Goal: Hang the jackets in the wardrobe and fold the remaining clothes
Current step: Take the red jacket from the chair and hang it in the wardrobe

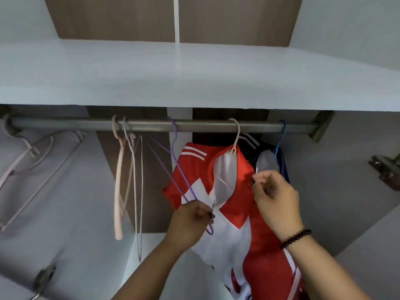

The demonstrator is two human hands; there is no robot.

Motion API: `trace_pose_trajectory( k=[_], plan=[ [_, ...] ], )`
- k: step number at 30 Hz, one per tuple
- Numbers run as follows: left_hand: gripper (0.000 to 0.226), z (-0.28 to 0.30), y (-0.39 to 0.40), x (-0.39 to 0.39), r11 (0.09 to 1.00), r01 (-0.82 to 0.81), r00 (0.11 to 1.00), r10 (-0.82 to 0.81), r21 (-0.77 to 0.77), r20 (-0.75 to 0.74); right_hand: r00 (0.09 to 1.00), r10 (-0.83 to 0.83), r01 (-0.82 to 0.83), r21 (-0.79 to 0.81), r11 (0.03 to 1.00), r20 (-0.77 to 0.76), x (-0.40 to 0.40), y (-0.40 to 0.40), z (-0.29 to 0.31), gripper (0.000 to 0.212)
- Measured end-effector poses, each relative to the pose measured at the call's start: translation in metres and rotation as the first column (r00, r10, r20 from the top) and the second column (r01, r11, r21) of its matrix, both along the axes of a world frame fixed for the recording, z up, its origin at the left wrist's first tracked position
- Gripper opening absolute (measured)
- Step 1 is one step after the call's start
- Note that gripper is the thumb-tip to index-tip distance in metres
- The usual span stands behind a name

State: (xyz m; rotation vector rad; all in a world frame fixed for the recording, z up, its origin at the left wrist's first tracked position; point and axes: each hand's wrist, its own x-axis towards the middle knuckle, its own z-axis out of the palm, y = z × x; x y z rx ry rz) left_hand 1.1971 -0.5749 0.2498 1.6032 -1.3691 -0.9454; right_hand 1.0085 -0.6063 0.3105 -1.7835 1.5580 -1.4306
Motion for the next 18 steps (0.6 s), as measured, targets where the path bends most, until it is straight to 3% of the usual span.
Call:
trace_pose_trajectory(
  k=[2,5,8,12,15,18],
  plan=[
    [0.017,0.014,-0.008,-0.013,1.000,0.023,0.997,-0.024,-0.019,-0.077,0.980,-0.067,0.045,-0.121,0.992,-0.187,-0.013,-0.009,-0.001,0.019],
    [0.021,0.029,-0.024,-0.033,0.998,0.063,0.994,-0.065,-0.021,-0.086,0.924,-0.017,0.025,0.015,1.000,-0.382,-0.019,-0.013,-0.021,0.010],
    [0.031,0.039,-0.039,-0.048,0.996,0.089,0.995,-0.090,-0.023,-0.045,0.931,0.058,-0.032,0.080,0.996,-0.360,-0.016,-0.002,-0.042,0.017],
    [0.014,0.042,-0.053,-0.061,0.996,0.060,0.997,-0.056,-0.067,0.060,0.953,0.148,-0.122,0.113,0.986,-0.266,-0.005,0.016,-0.055,0.019],
    [0.021,0.044,-0.060,-0.067,0.996,0.047,0.996,-0.041,-0.073,0.074,0.975,0.158,-0.126,0.197,0.972,-0.155,0.006,0.027,-0.052,0.028],
    [0.015,0.051,-0.066,-0.073,0.993,0.064,0.983,-0.045,-0.103,0.175,0.940,0.258,-0.194,0.276,0.941,-0.221,0.011,0.033,-0.048,0.032]
  ],
)
